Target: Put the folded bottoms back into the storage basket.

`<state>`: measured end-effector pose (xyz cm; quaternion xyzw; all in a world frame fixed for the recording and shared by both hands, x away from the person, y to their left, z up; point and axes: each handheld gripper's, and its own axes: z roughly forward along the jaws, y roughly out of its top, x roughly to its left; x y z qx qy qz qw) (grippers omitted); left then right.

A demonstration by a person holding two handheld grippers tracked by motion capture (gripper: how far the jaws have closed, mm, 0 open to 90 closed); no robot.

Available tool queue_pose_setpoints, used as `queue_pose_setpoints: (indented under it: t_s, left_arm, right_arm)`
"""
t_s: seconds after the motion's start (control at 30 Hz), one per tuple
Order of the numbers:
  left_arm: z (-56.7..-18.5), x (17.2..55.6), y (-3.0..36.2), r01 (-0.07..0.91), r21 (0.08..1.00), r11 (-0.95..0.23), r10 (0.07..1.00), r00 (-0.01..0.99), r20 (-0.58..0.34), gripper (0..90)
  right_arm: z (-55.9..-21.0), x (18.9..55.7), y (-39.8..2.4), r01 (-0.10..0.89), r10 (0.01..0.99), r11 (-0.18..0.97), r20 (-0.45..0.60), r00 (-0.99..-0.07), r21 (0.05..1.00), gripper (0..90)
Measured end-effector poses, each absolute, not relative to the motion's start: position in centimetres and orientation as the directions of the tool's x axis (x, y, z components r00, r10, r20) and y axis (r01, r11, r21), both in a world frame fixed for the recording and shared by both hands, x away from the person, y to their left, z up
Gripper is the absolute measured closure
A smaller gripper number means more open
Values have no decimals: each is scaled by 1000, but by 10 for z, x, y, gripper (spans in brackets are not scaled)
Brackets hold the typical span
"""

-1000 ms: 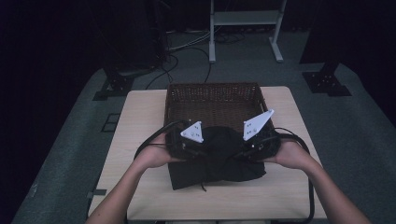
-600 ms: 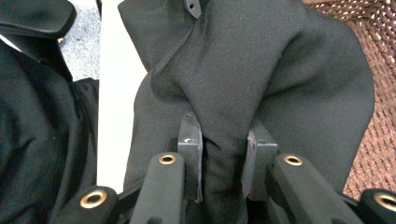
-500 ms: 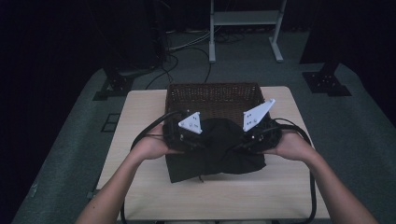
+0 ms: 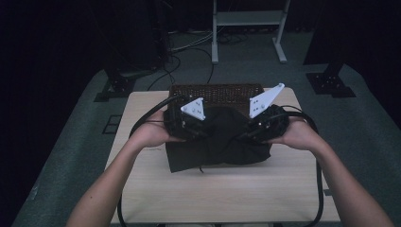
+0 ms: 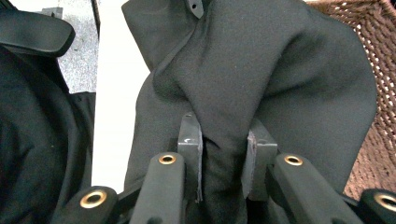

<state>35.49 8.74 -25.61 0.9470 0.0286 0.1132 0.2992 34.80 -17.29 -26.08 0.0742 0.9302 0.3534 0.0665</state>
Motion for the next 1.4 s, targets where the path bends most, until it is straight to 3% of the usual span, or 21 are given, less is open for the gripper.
queue_pose_setpoints:
  t_s: [1.4]
  left_arm:
    - [-189, 400, 80, -35, 556, -831, 133, 957, 259, 740]
  right_arm:
    - [-197, 390, -177, 81, 215, 721, -112, -970, 688, 720]
